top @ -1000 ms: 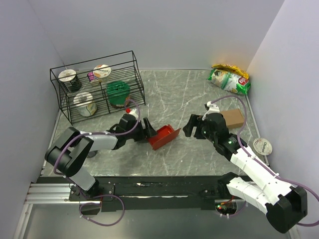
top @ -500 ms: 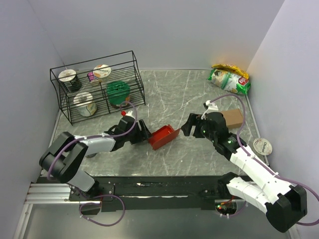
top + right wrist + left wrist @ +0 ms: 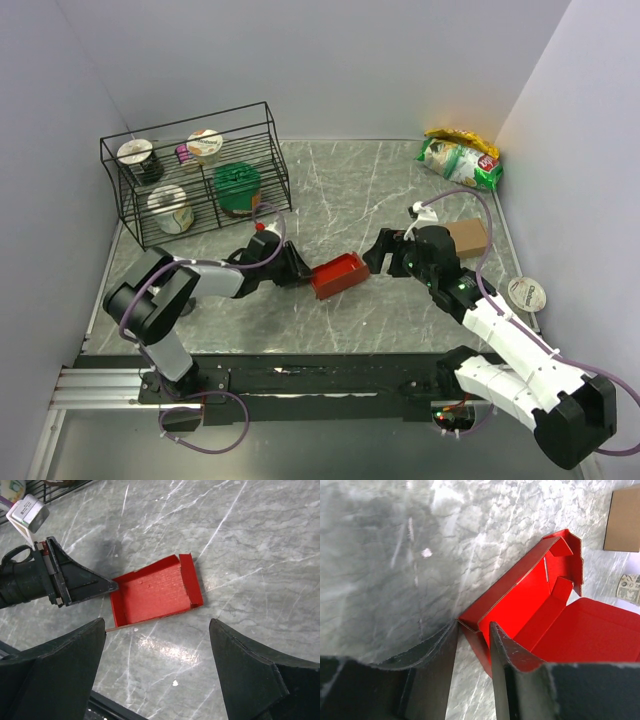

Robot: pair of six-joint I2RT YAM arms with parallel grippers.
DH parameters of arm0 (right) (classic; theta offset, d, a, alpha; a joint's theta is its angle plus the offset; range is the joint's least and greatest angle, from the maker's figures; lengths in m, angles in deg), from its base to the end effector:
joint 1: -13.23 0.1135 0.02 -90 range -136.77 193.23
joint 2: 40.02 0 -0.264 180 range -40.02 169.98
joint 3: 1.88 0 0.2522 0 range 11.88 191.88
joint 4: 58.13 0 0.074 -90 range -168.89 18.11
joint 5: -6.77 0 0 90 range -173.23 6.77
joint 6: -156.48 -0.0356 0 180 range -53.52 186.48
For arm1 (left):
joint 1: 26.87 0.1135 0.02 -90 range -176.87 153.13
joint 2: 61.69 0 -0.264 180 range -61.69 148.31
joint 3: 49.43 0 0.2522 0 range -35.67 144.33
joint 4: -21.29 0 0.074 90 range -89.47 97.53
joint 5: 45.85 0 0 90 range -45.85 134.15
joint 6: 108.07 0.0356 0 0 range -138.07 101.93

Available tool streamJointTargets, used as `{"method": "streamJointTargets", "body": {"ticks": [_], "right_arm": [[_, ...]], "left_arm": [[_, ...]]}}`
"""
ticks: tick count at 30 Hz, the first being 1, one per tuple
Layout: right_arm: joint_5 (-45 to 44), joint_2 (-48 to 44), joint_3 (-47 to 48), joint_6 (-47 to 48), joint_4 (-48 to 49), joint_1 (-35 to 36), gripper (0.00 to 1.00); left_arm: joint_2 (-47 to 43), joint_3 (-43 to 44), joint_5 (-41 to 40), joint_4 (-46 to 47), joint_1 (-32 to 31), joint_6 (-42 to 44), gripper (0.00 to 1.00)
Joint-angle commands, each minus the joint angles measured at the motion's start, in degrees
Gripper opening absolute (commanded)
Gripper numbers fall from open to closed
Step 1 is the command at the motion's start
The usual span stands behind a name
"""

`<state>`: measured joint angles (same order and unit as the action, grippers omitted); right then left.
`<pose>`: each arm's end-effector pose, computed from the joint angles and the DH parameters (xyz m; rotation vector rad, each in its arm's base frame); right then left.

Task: Fold the paper box
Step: Adjust the paper box at the center of the board.

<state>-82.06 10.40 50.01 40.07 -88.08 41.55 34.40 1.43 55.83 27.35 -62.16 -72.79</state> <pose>0.1759 0.0956 0.2712 -0.0483 2.1239 0.6005 0.2489 -0.1850 0.1282 -0.2977 2.4480 -1.0058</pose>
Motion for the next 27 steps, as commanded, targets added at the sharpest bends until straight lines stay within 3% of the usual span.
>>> {"method": "streamJointTargets", "body": {"ticks": [1, 7, 9, 12, 22, 27], "right_arm": [[-1.1, -0.2, 1.2, 1.4, 0.4, -0.8, 0.91], [-0.4, 0.6, 1.2, 1.5, 1.3, -0.8, 0.92], [-0.3, 0.8, 0.8, 1.4, 1.3, -0.9, 0.92], [-0.6, 0.4, 0.3, 1.0, 0.9, -1.0, 0.92], [-5.2, 0.3, -0.2, 0.0, -2.8, -2.2, 0.95], [5.2, 4.5, -3.4, -2.5, 2.8, -6.9, 0.91]], "left_arm": [[3.2, 0.8, -4.1, -12.9, -1.6, 3.9, 0.39], [3.1, 8.1, -10.9, -17.6, -2.7, 14.1, 0.43], [4.3, 9.6, -9.5, -17.2, -2.7, 16.5, 0.41], [5.2, 10.4, -6.1, -13.7, -2.7, 18.4, 0.31], [9.6, 18.9, -6.5, -13.1, -2.8, 26.9, 0.29], [9.1, 15.3, -3.7, -8.1, -2.7, 27.5, 0.24]]}}
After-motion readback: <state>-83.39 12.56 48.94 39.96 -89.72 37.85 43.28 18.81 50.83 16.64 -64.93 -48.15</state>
